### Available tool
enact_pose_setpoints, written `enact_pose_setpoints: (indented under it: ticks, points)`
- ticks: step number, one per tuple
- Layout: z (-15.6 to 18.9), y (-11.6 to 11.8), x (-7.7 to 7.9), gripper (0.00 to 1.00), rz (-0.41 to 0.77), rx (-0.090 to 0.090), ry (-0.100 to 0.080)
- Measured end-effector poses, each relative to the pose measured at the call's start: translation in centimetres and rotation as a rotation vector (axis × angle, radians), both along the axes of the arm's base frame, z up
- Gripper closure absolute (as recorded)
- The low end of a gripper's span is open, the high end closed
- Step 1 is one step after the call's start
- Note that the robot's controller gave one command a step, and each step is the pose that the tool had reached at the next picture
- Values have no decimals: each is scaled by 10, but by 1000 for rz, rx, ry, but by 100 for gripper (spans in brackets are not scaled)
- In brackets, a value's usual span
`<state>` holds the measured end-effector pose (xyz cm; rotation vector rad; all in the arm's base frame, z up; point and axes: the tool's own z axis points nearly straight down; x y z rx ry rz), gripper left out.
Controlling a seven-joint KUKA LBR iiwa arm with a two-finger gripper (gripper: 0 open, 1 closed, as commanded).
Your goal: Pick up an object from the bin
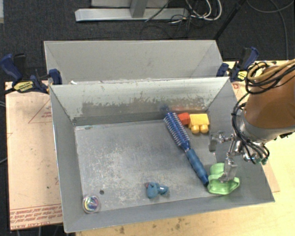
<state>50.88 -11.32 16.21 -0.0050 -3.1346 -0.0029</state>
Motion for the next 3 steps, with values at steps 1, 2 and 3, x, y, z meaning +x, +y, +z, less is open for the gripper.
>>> enact_pose_setpoints:
  ticks: [1, 2, 3]
  points:
    - [-93, -19, -25, 0, 81, -2, -24]
    - [-61, -41, -18, 0, 72, -3, -12]
    - [-63, -26, -20, 0, -102, 0, -7]
